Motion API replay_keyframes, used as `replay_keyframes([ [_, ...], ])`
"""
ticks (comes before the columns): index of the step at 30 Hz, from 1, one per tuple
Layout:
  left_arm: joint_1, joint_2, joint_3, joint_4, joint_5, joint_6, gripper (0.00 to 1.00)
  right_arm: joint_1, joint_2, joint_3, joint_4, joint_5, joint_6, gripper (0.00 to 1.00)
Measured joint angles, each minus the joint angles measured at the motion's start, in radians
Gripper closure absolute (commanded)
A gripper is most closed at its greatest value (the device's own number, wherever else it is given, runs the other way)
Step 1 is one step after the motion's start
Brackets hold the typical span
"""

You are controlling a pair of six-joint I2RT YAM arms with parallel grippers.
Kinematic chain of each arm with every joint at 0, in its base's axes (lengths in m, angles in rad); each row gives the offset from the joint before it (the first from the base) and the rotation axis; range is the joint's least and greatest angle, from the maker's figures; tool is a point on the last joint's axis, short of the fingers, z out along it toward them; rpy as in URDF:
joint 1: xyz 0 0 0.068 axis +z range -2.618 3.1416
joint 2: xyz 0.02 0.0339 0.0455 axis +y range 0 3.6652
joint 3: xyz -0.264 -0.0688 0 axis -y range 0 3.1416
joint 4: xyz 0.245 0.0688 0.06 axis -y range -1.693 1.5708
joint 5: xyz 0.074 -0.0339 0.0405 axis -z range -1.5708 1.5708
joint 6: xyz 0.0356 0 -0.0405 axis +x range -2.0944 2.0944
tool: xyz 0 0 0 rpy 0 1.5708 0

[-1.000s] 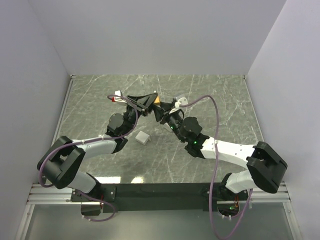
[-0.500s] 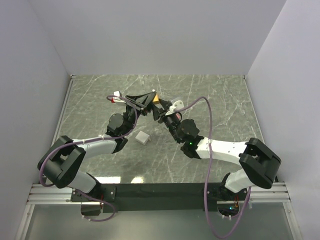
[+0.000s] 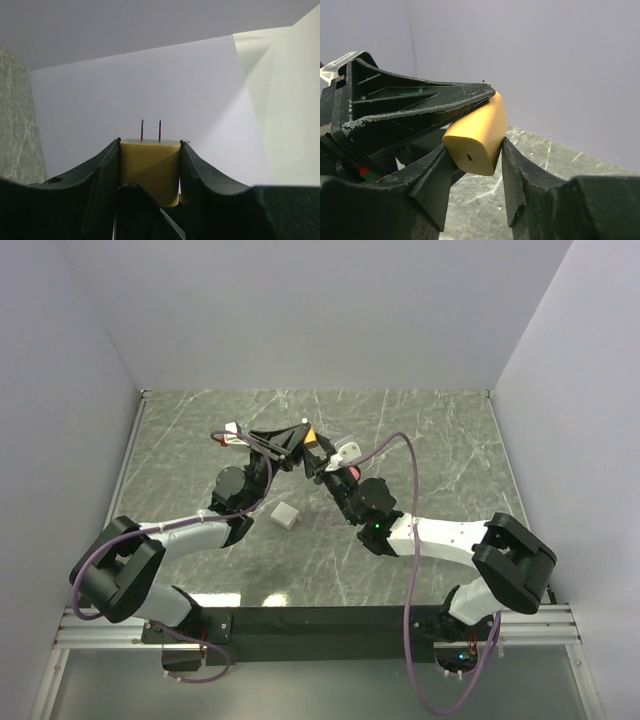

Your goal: Insert the plug

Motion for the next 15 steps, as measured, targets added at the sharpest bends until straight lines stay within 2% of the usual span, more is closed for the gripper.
replay_keyframes([
  [8, 0.008, 0.001, 0.0, -0.01, 0.002, 0.0, 0.98, 0.017, 0.046, 0.013, 0.059, 0.05, -0.046, 0.8],
  [14, 0.019, 0.046, 0.039, -0.004, 0.03, 0.0, 0.66, 0.018, 0.068, 0.034, 0.071, 0.111, -0.071, 0.99],
  [15, 0.019, 0.051, 0.041, 0.0, 0.035, 0.0, 0.57, 0.018, 0.068, 0.035, 0.071, 0.119, -0.073, 1.0],
])
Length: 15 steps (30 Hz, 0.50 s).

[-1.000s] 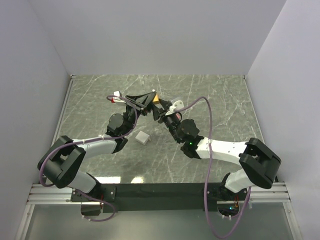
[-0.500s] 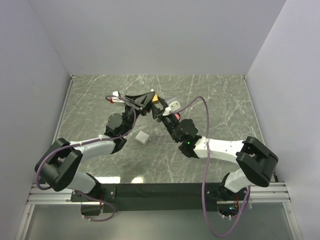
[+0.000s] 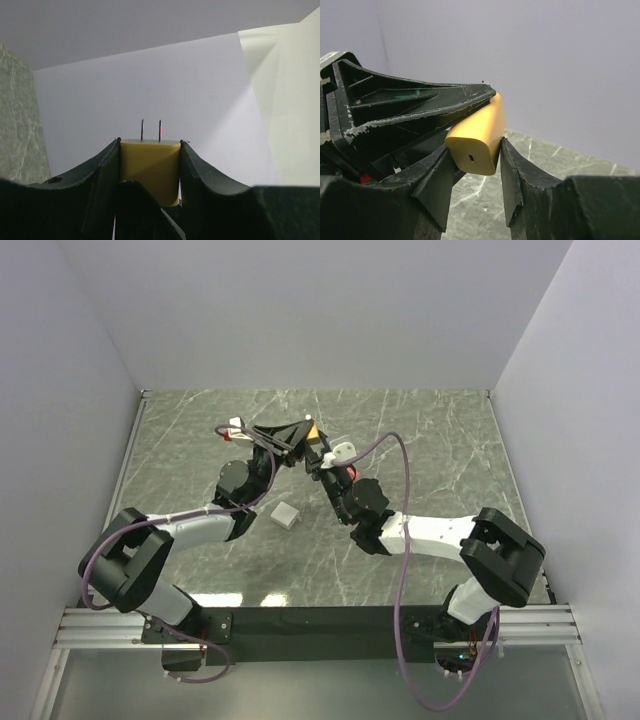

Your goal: Insert the plug

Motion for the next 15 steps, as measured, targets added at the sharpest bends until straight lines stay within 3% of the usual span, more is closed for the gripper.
replay_keyframes([
  [2, 0.001, 0.011, 0.002, 0.011, 0.005, 0.003, 0.51, 0.001, 0.0, 0.002, -0.01, 0.016, -0.003, 1.0],
  [3, 0.003, 0.015, 0.001, 0.014, 0.009, 0.008, 0.43, 0.002, 0.0, 0.003, -0.019, 0.021, -0.004, 1.0],
  [9, 0.003, 0.024, -0.024, 0.084, 0.118, 0.027, 0.24, -0.022, -0.006, 0.04, -0.074, 0.036, 0.008, 1.0],
  [15, 0.014, 0.027, -0.054, 0.137, 0.192, 0.048, 0.18, -0.063, -0.05, 0.039, -0.158, 0.023, 0.047, 1.0],
])
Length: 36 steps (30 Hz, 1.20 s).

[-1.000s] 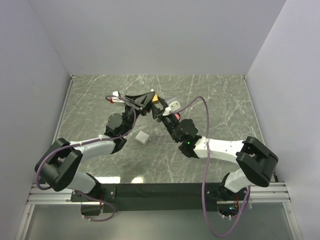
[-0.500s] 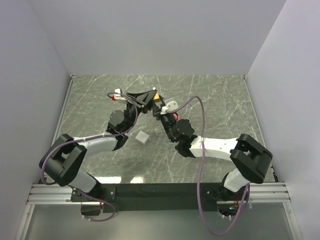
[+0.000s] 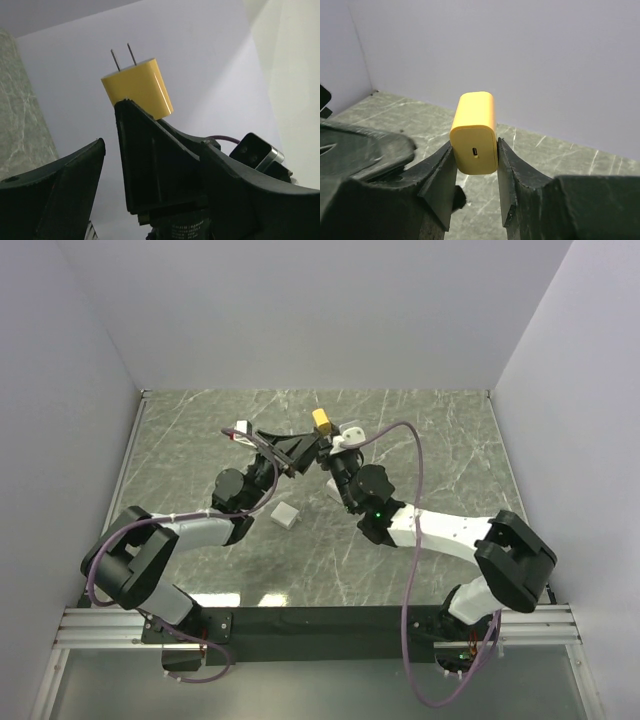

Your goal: Insert the plug

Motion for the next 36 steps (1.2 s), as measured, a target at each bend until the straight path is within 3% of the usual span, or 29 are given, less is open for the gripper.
replay_keyframes([
  [7, 0.068, 0.0, -0.059, 0.008, 0.092, 0.023, 0.18, -0.023, -0.165, -0.071, -0.128, -0.079, 0.075, 1.0],
  [14, 0.226, 0.0, -0.132, -0.002, 0.22, 0.07, 0.19, -0.099, -0.436, -0.149, -0.34, -0.273, 0.179, 1.0],
  [17, 0.264, 0.015, -0.087, -0.01, 0.322, 0.175, 0.13, -0.13, -0.544, -0.205, -0.421, -0.381, 0.22, 1.0],
  [21, 0.266, 0.132, 0.026, 0.008, 0.447, 0.312, 0.14, -0.134, -0.652, -0.304, -0.502, -0.478, 0.287, 1.0],
  [27, 0.257, 0.325, 0.034, -0.021, 0.532, 0.433, 0.18, -0.134, -0.738, -0.472, -0.592, -0.455, 0.39, 1.0],
  [36, 0.166, 0.301, 0.055, -0.248, 0.448, 0.682, 0.16, -0.133, -0.663, -0.535, -0.679, -0.34, 0.499, 1.0],
])
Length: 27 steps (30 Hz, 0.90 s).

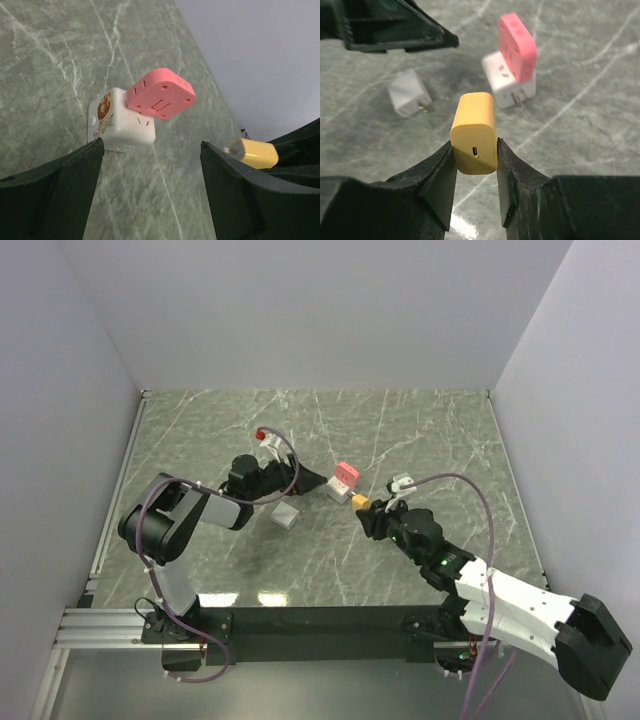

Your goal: Insert the plug

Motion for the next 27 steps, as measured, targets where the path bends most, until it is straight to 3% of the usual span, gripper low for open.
replay_keyframes([
  [11, -0.056, 0.09, 0.101, -0.131, -0.144, 0.108, 0.17, 0.0, 0.296, 0.031, 0.03, 0.1, 0.055, 1.0],
  [19, -0.056, 0.175, 0.179, -0.158, -0.254, 0.124, 0.18, 0.0, 0.311, 0.09, 0.016, 0.212, 0.102, 1.0],
  [27, -0.056, 0.283, 0.444, -0.254, -0.308, 0.169, 0.17, 0.0, 0.283, 0.092, -0.027, 0.275, 0.135, 1.0],
])
